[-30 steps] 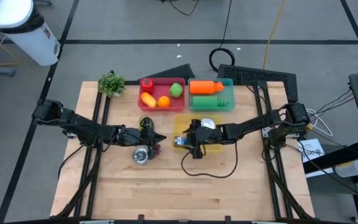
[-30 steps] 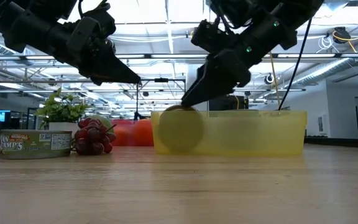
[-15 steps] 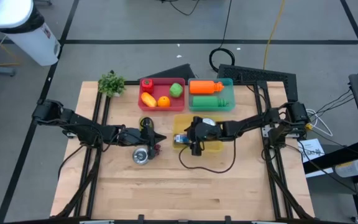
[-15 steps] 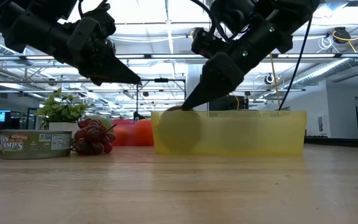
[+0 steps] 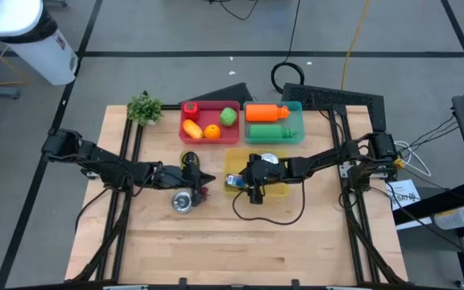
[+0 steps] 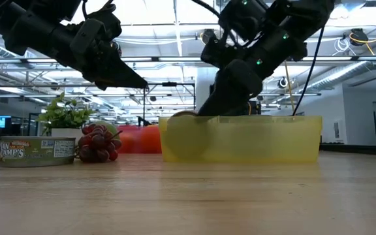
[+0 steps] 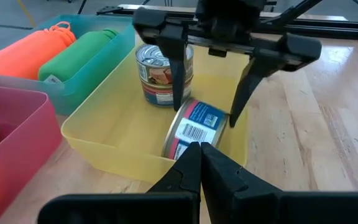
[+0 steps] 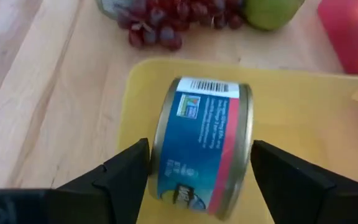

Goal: Pick & Place Food Item
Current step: Put the blue tuna can into the yellow bin

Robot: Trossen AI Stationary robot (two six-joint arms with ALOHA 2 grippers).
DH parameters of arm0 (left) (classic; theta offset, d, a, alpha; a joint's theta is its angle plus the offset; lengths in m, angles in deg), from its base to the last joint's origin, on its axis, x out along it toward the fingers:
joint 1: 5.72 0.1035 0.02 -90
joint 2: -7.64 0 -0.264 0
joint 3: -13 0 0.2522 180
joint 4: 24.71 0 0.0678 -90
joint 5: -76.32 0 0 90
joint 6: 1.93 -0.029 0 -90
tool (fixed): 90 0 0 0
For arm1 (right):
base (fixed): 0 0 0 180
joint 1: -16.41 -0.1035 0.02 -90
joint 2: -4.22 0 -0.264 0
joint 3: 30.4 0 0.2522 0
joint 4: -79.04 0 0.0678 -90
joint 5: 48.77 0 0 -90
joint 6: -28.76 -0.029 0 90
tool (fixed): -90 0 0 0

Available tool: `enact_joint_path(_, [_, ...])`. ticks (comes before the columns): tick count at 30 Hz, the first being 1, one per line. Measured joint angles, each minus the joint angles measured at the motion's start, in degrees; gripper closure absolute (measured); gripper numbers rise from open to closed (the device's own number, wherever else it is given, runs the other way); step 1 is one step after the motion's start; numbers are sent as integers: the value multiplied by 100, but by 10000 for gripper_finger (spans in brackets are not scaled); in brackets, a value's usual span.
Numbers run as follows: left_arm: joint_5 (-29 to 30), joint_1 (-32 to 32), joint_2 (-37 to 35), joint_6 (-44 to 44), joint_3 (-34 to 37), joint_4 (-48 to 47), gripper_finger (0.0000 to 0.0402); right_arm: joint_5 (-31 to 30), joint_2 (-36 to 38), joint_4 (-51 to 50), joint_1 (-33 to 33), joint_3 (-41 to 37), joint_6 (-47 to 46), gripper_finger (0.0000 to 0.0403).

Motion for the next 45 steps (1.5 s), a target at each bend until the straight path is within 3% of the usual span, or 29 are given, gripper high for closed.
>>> enact_joint_path(11, [0, 0, 0, 29, 0, -17, 392, 1, -176, 178, 19, -2, 363, 217])
enact_joint_path(15, [0, 0, 1, 28, 0, -55, 392, -225, 31, 202, 3, -11, 844, 217])
enact_joint_path(21, [0, 4, 0, 26, 0, -52, 392, -1602, 74, 160, -136, -9, 2329, 217])
enact_joint_path(28, [0, 4, 2, 24, 0, -55, 392, -1665, -231, 247, -216, 15, 3661, 183])
enact_joint_path(38, [0, 11, 1, 20, 0, -114, 392, -1805, -182, 399, -362, 6, 3692, 161])
enact_joint_path(45, [0, 11, 1, 35, 0, -125, 392, -1804, -184, 359, -218, -4, 2612, 174])
